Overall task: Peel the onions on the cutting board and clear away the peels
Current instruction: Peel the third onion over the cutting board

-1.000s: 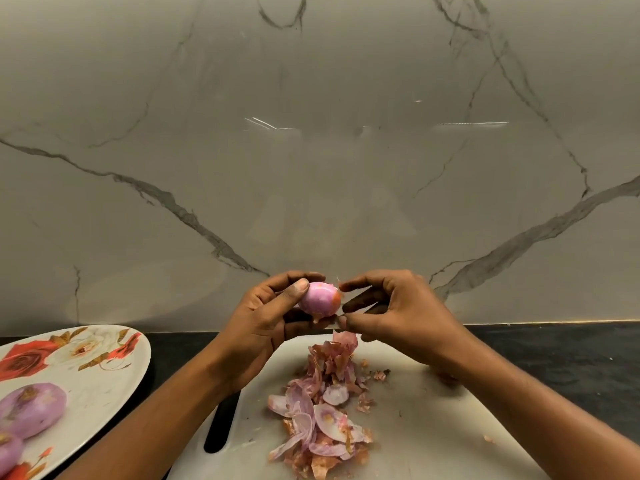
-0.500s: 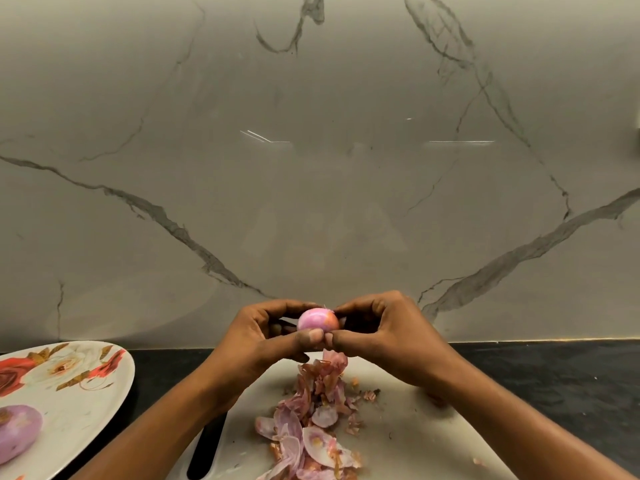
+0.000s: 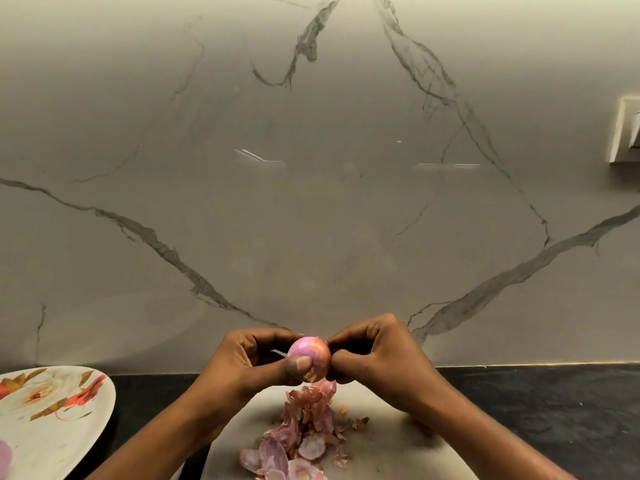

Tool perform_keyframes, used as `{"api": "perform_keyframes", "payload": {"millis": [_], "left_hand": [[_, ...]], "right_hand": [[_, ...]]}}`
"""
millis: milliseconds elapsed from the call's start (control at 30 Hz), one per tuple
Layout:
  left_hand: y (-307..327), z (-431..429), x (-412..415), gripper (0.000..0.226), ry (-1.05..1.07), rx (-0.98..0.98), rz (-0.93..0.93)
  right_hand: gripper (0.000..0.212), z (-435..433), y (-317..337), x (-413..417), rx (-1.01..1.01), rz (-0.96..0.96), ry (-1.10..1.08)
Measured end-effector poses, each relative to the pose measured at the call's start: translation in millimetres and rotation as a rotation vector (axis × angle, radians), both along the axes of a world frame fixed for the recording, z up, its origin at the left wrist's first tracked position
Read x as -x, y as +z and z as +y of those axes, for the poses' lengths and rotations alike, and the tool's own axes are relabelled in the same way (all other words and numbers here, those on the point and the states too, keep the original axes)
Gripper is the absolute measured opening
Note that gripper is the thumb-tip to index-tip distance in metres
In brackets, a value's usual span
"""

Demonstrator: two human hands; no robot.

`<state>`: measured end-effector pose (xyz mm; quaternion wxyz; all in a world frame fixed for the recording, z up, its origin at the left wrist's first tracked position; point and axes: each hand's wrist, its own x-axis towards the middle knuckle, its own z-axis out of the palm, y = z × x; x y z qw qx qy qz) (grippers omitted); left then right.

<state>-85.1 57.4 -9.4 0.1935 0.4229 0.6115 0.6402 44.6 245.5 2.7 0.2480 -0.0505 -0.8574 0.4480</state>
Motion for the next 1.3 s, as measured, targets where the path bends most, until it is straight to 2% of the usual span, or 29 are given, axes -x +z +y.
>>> {"api": "perform_keyframes", "payload": {"millis": [167, 367, 433, 567, 633, 700, 933, 1033, 1300], "left_hand": [[-1, -1, 3, 0.05, 0.025, -0.019, -0.041], [-1, -2, 3, 0.042, -0.027, -0.06, -0.165], [-1, -2, 3, 0.036, -0.031, -0.076, -0.205], [-1, -1, 4, 0.044, -0.036, -0.085, -0.261], [0, 0, 3, 0.039, -0.033, -0.082, -0.259], [0, 0, 1, 0.033, -0.009, -0.075, -0.237], [-7, 5, 3, 0.036, 0.06, -0.047, -0.147], [-8, 7, 1, 0.037, 0.075, -0.045, -0.123], [-13, 12, 0, 0.041, 0.09, -0.025, -0.075]], "right_hand": [[0.019, -2, 1, 0, 0.048, 0.011, 0.026], [0.013, 1, 6, -3, 0.237, 0.035, -0.004], [0.011, 2, 7, -3, 0.233, 0.025, -0.015], [0.009, 3, 7, -1, 0.192, -0.016, -0.006], [0.007, 3, 5, 0, 0.194, -0.019, 0.007], [0.016, 2, 4, 0, 0.212, -0.024, 0.027], [0.023, -6, 3, -1, 0.279, -0.086, 0.17], [0.032, -7, 1, 0, 0.298, -0.091, 0.174], [0.029, -8, -5, 3, 0.245, -0.094, 0.122]]}}
